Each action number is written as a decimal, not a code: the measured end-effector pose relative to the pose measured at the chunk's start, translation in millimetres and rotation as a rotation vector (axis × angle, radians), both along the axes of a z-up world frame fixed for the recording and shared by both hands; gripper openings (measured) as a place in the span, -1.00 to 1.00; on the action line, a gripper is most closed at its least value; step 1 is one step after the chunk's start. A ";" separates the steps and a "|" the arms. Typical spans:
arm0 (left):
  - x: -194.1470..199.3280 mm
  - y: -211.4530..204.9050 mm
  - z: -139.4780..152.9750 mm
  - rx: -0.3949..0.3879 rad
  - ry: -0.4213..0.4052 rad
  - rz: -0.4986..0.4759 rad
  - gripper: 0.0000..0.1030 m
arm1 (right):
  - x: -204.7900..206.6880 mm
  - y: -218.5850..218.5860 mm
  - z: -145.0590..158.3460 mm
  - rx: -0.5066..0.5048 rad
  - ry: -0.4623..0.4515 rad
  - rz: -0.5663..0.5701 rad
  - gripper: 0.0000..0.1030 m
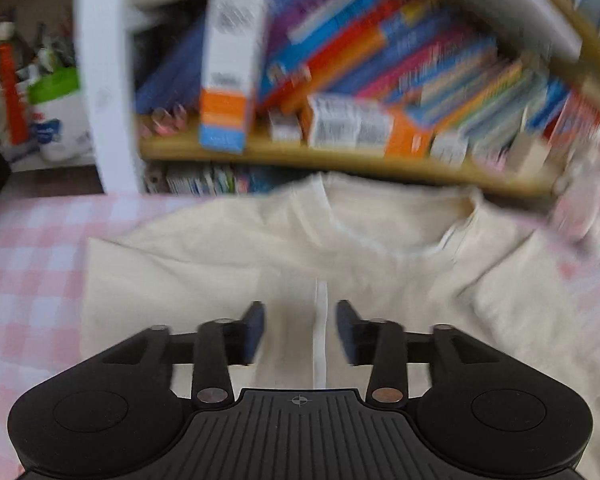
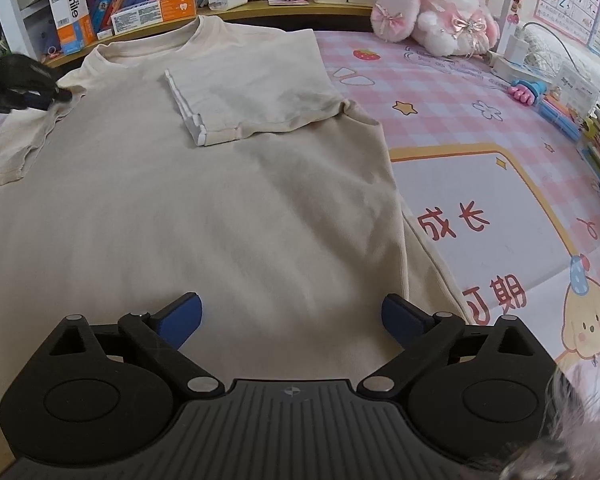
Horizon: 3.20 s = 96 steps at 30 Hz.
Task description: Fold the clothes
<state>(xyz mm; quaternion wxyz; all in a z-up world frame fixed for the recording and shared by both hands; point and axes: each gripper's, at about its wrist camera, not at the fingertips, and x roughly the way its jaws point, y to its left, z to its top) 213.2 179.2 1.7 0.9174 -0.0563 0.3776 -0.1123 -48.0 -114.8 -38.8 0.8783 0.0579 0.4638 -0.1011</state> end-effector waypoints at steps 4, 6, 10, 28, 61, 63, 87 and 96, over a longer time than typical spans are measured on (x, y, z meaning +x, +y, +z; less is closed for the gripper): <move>-39.6 7.3 4.9 0.026 -0.030 -0.013 -0.03 | 2.6 -0.4 -0.4 0.001 -0.002 -0.003 0.91; -65.2 0.8 -2.5 0.087 -0.034 -0.054 -0.03 | 2.9 0.3 -0.8 0.000 -0.006 -0.004 0.93; -104.4 -21.9 -22.9 0.221 -0.066 -0.145 -0.03 | 4.4 3.1 -1.1 -0.002 -0.006 -0.008 0.94; -6.0 112.1 -16.5 -0.092 0.086 0.177 -0.47 | -5.1 16.1 0.2 0.001 0.005 0.004 0.94; -45.1 129.3 -15.8 -0.126 0.041 0.033 -0.28 | -27.0 32.2 2.5 -0.058 0.016 -0.030 0.94; -80.9 117.9 -16.1 -0.073 0.033 0.029 -0.17 | -26.7 32.7 3.3 -0.075 0.013 -0.003 0.94; -341.8 -10.4 -8.3 0.104 0.009 0.190 0.52 | -136.4 -43.6 19.2 -0.012 -0.162 0.188 0.94; -394.6 -40.1 -0.9 0.196 -0.043 0.168 0.68 | -191.8 -67.2 23.1 0.010 -0.188 0.188 0.94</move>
